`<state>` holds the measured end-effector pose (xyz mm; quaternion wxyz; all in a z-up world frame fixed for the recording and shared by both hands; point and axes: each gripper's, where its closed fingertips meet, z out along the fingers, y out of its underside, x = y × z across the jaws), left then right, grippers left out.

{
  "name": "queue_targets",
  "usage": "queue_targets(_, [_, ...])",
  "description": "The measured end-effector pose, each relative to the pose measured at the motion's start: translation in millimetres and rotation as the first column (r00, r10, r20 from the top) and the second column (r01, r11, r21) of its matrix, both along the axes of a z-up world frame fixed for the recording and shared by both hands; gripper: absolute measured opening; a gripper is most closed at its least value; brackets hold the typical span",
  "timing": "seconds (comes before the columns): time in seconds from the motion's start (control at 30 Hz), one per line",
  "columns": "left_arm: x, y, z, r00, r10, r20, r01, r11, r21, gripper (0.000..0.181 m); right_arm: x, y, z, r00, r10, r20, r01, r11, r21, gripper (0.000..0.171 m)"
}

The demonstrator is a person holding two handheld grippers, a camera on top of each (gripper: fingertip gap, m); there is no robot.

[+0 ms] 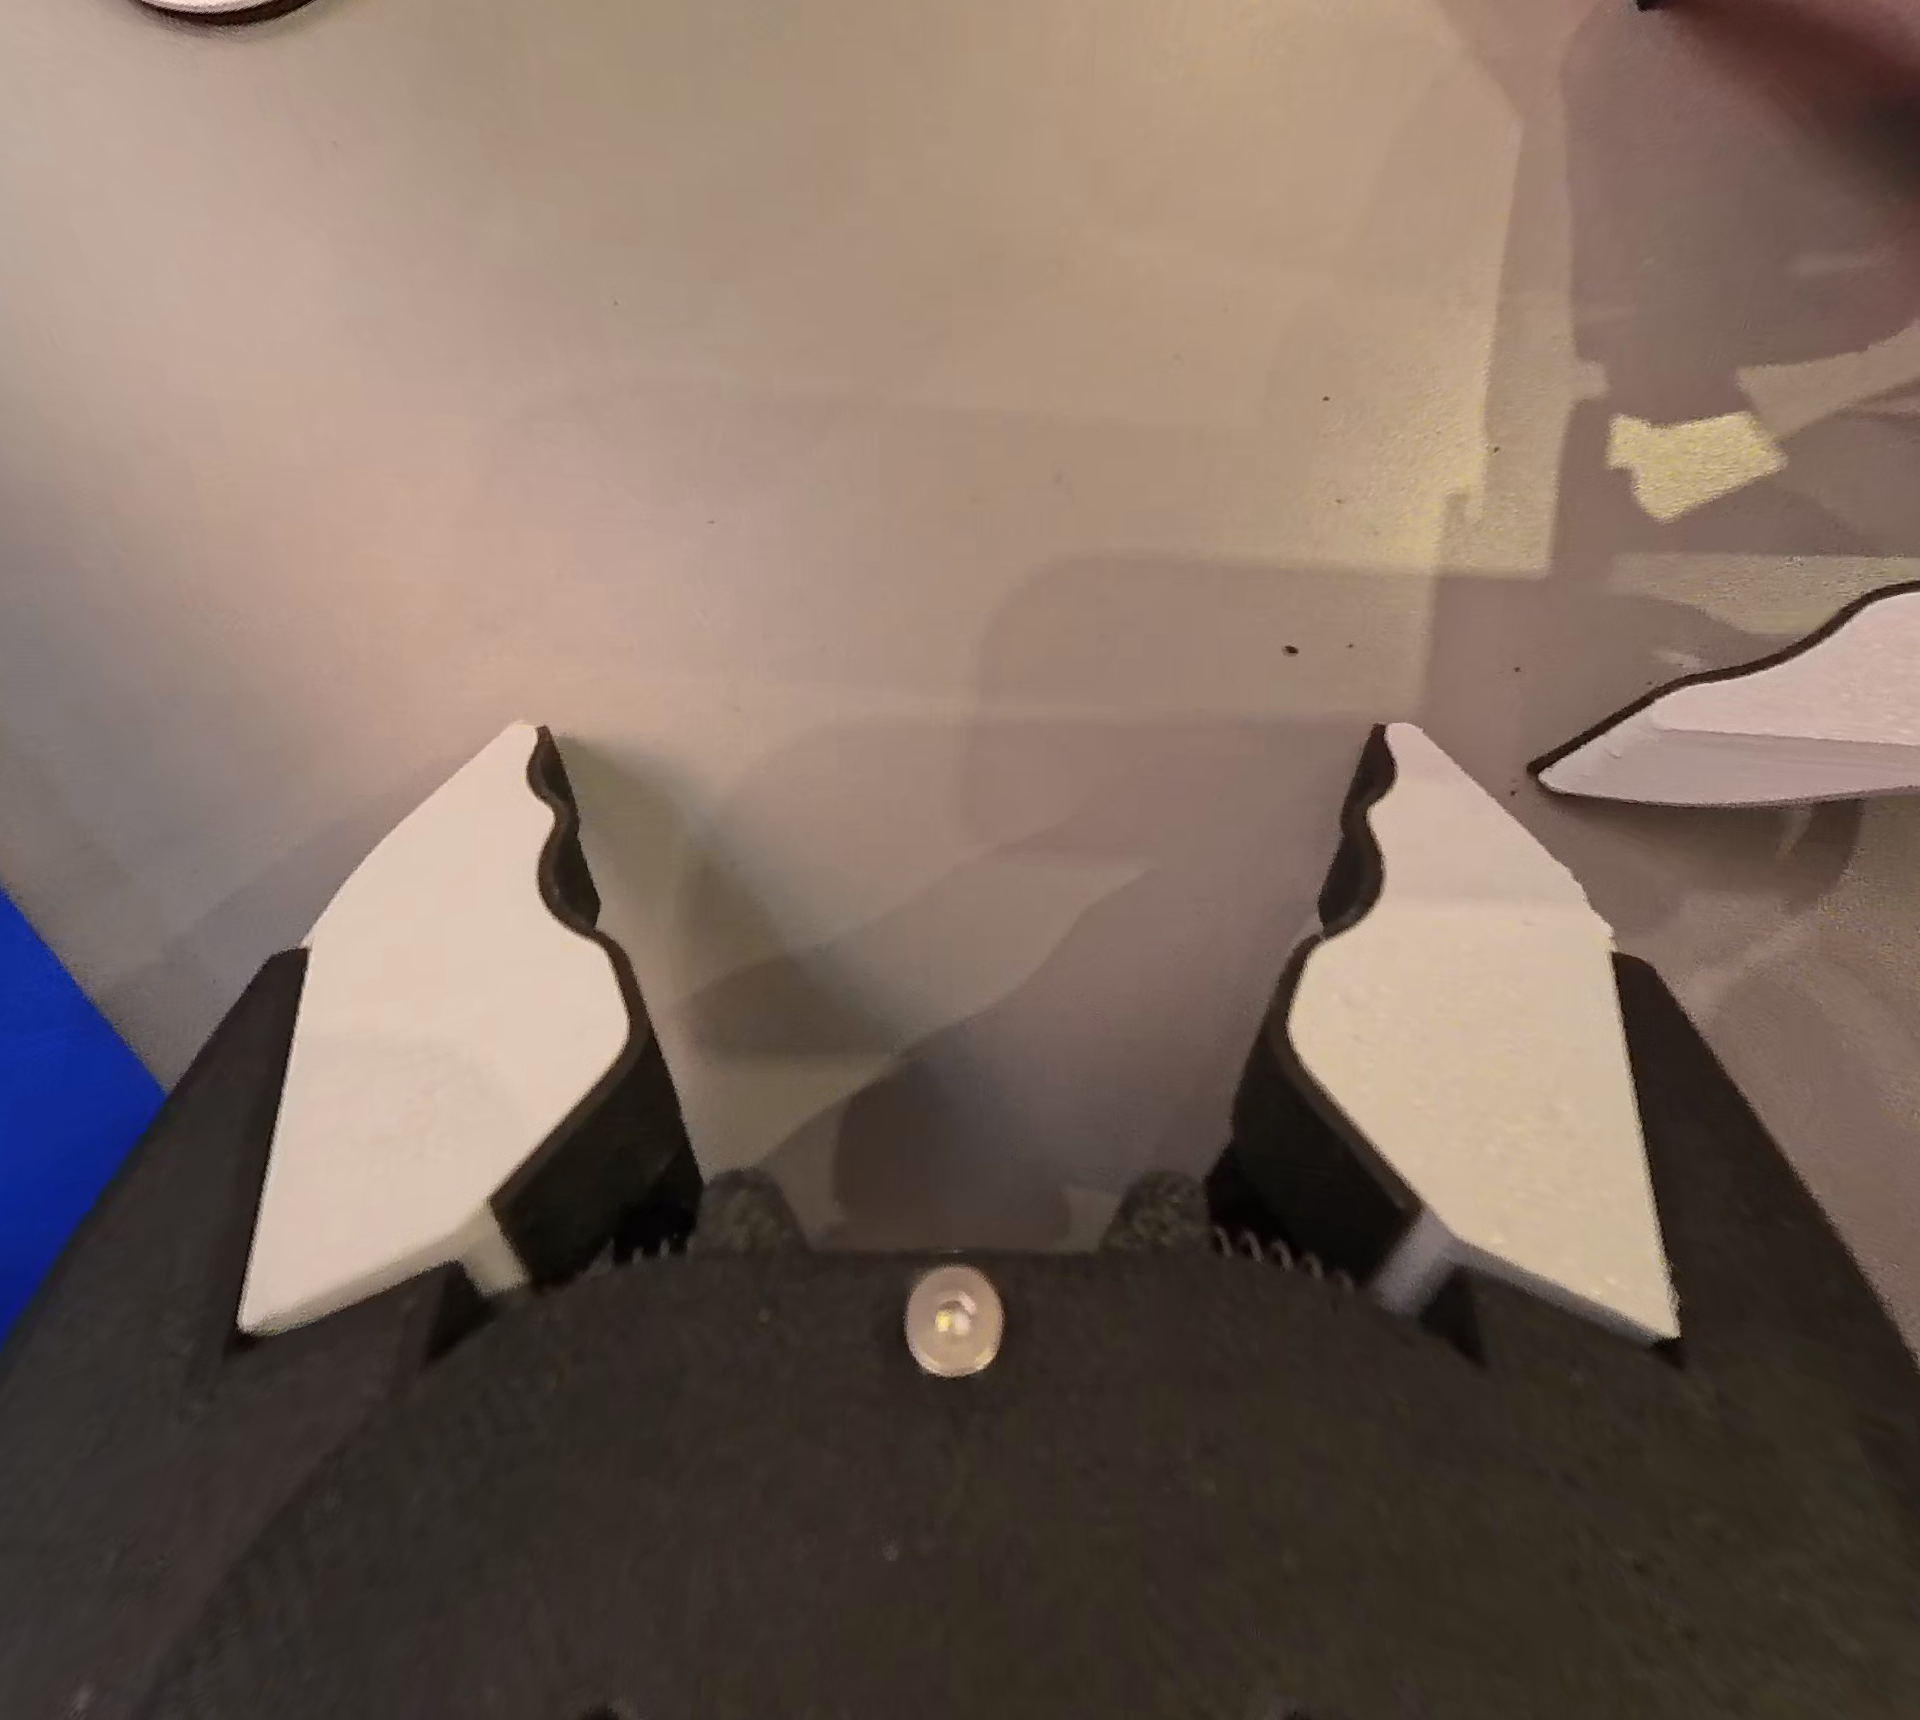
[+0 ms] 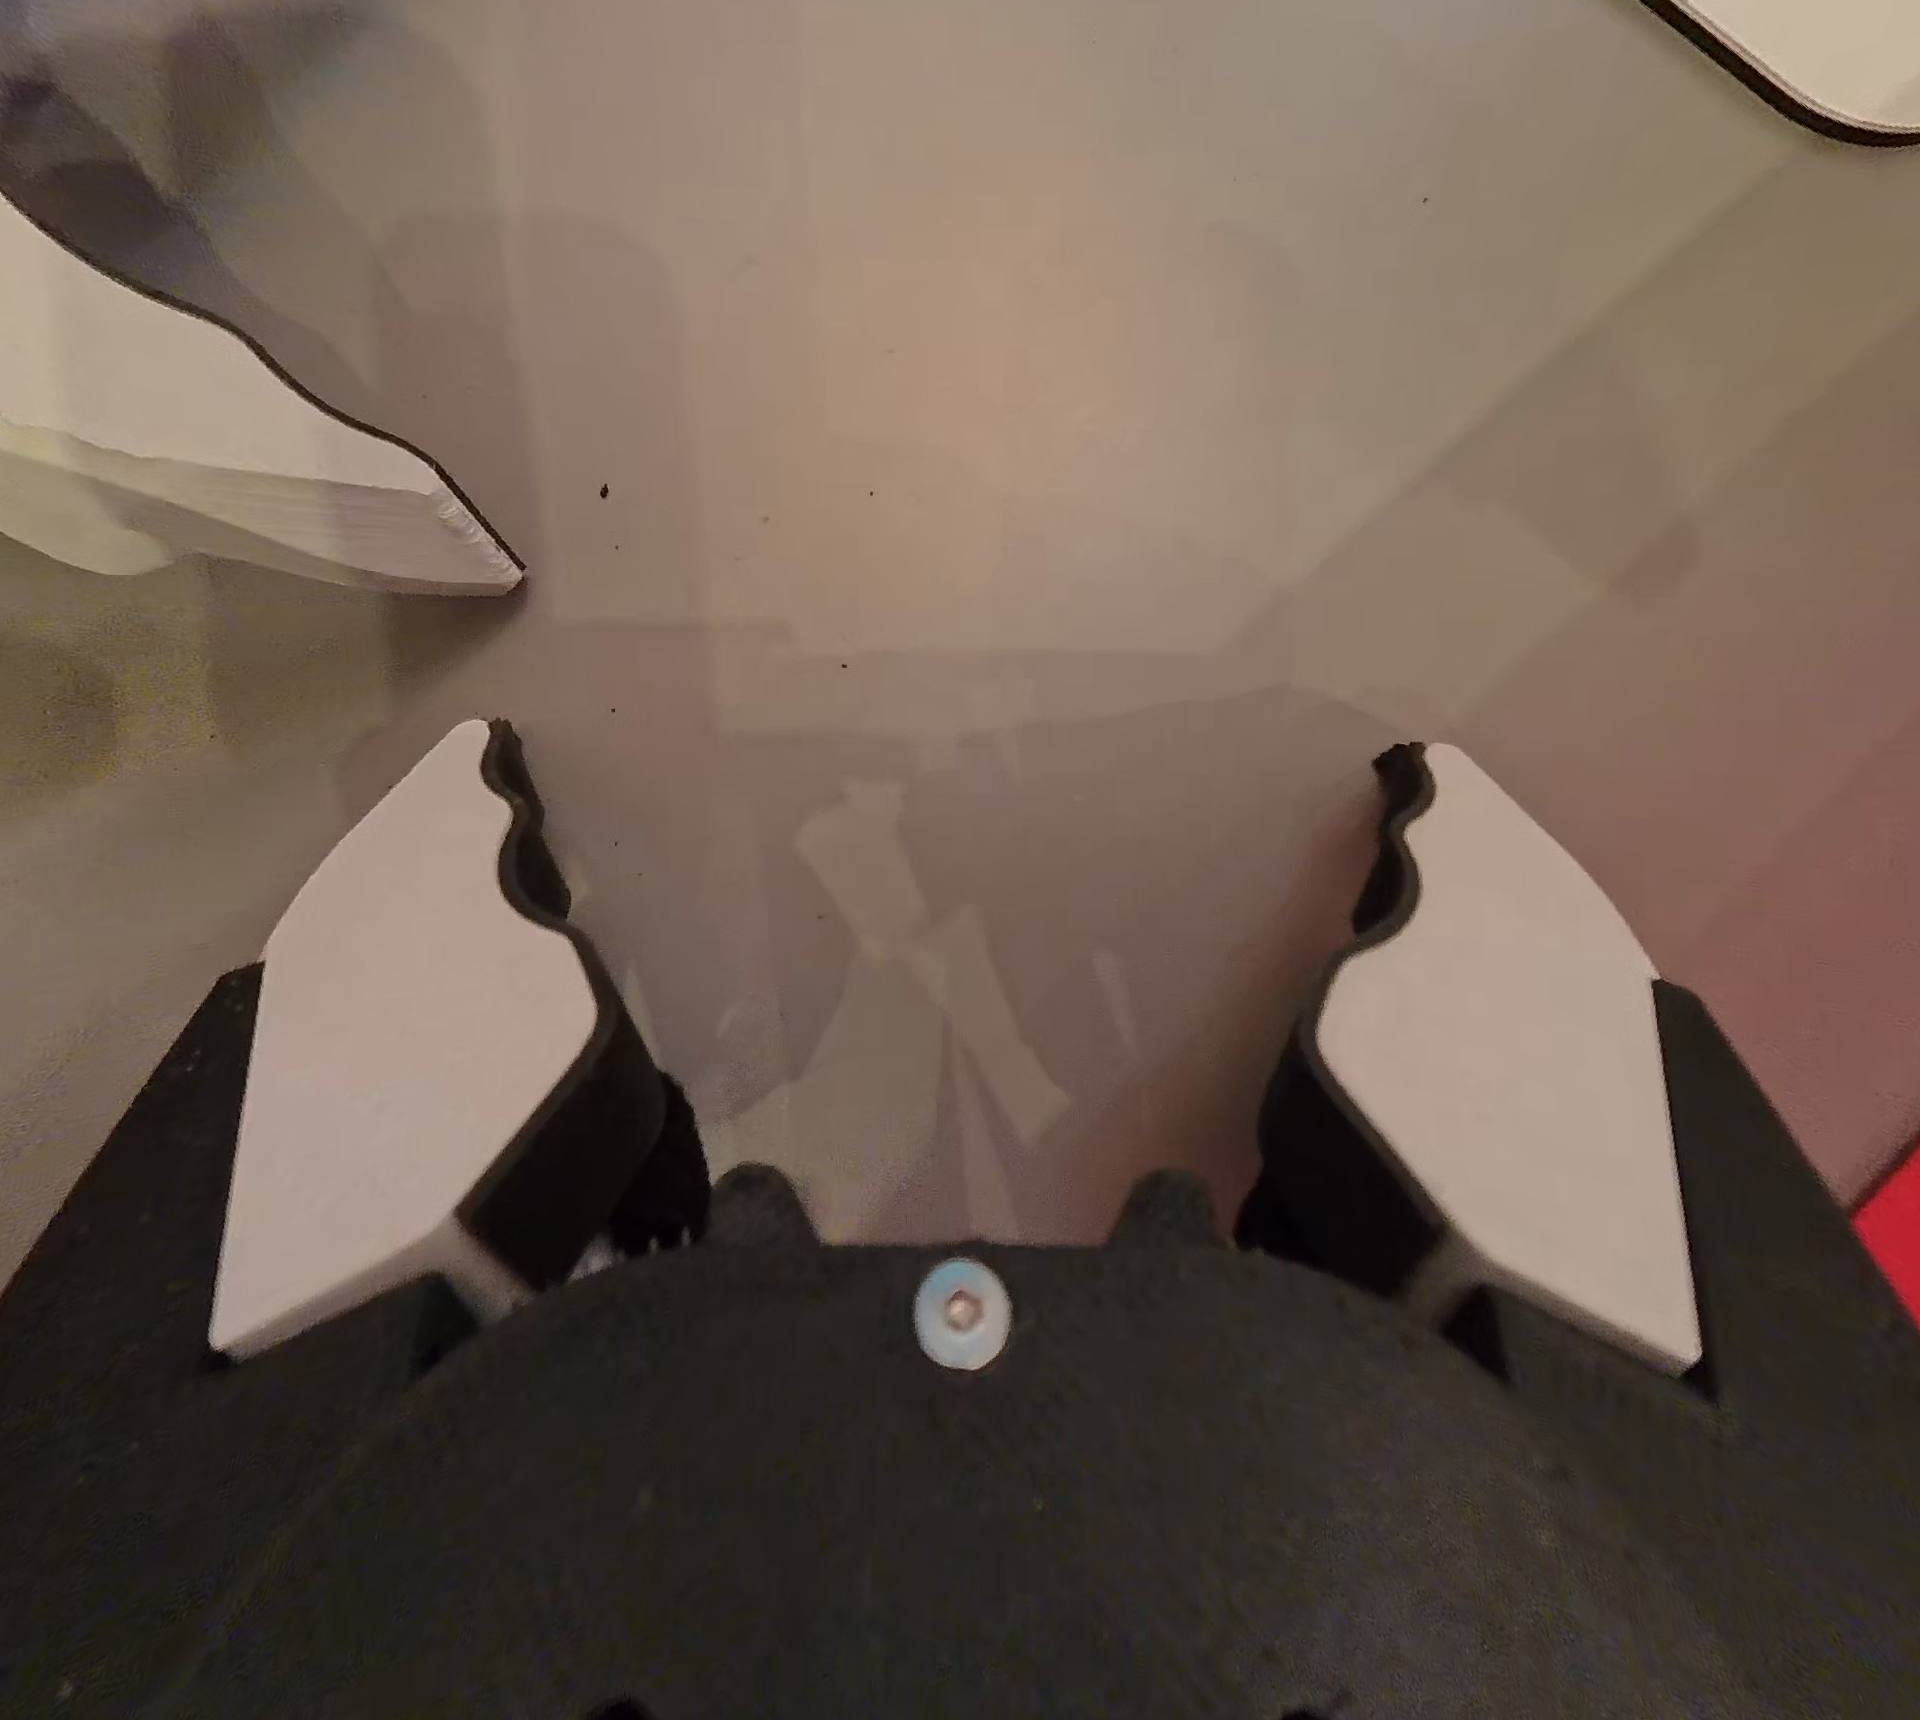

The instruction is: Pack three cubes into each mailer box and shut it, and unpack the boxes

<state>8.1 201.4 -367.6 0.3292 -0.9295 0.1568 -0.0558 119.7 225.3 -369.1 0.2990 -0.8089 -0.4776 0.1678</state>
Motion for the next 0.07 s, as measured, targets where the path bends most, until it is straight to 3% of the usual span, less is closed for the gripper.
queue_targets(0.03, [0.0,0.0,0.0,1.0,0.0,0.0,0.0,1.0,-0.001,0.135,0.0,0.0,0.0,1.0,0.0,0.0,0.0,1.0,0.0,0.146])
queue_targets(0.07, [-0.2,0.4,-0.3,1.0,0.002,-0.001,-0.002,1.0,-0.003,0.137,0.0,-0.1,0.0,1.0,0.0,0.0,0.0,1.0,0.0,0.146])
